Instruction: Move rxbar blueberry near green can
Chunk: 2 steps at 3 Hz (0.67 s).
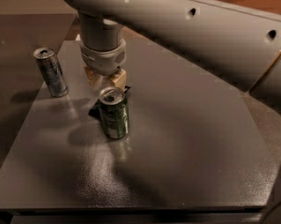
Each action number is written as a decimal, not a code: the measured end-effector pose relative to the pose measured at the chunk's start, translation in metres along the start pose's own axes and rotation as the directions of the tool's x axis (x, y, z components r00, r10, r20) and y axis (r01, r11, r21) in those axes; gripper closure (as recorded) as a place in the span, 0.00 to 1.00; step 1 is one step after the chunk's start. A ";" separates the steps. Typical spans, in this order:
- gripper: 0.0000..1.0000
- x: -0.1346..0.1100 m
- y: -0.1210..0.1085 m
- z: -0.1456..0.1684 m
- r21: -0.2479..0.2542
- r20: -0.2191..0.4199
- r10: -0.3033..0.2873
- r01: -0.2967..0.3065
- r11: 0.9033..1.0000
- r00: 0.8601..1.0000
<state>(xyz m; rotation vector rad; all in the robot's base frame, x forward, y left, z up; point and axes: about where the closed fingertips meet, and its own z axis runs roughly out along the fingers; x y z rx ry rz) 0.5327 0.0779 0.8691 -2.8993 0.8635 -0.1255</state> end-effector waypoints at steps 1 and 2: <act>0.00 0.000 -0.001 0.000 0.005 -0.002 0.000 0.000 1.000 1.000; 0.00 0.000 -0.001 0.000 0.006 -0.002 0.000 0.000 1.000 1.000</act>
Offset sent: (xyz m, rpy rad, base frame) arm 0.0004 0.0007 0.0003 0.0035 -0.0040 0.0002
